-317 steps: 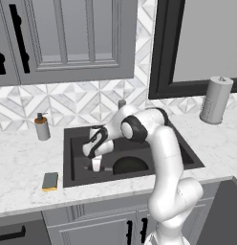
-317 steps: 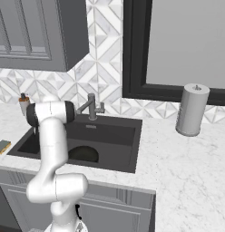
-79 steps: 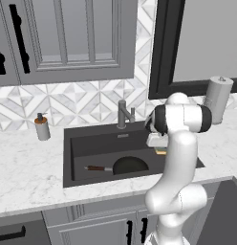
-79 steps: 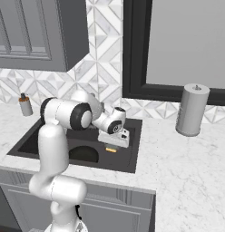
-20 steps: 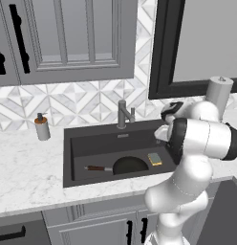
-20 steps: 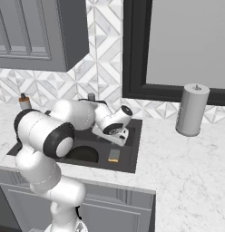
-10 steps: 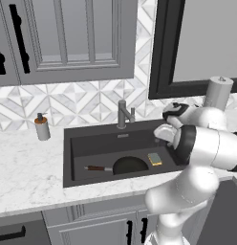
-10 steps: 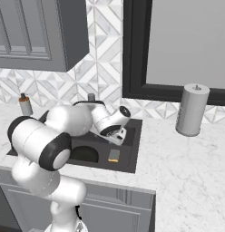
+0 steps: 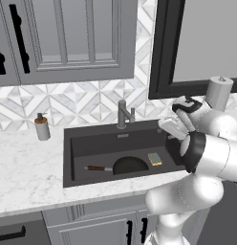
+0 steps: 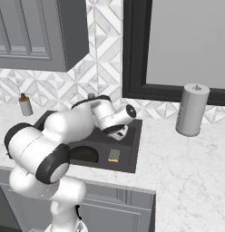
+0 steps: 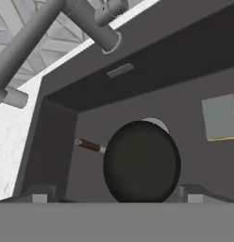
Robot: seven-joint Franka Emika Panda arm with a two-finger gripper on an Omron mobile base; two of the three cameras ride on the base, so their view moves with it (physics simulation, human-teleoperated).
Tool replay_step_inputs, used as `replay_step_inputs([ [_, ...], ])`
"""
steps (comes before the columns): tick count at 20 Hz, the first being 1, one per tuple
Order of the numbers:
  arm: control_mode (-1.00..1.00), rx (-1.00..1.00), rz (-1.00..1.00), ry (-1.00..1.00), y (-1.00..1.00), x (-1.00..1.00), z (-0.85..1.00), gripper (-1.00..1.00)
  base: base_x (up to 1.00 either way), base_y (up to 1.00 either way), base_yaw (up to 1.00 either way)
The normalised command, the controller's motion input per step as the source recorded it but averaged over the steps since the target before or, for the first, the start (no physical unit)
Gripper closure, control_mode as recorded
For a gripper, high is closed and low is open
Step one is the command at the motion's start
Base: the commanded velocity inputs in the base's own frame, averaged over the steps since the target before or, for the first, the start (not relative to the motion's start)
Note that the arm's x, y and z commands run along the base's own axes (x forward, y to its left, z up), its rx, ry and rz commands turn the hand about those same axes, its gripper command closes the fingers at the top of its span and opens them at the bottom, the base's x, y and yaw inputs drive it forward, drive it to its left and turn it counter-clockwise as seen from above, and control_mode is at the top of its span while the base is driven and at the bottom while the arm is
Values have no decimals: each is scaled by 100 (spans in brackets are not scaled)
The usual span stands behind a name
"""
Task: Pick the pan and sponge and place them into the sink. Then turn on the water.
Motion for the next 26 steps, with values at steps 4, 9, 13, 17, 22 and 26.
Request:
replay_step_inputs([
  [4, -100, 5, -6, -6, 9, 0, 34, -100, 0, 0, 0],
  [9, -100, 7, -6, -6, 6, 0, 34, -100, 0, 0, 0],
  [13, -100, 0, -3, -4, 12, 0, 2, -100, 0, 0, 0],
  [17, -100, 0, -3, -5, 22, 0, 1, -100, 0, 0, 0],
  [22, -100, 1, -6, -3, 16, 2, 6, -100, 0, 0, 0],
  [26, -100, 2, -5, 0, 10, 17, 7, -100, 0, 0, 0],
])
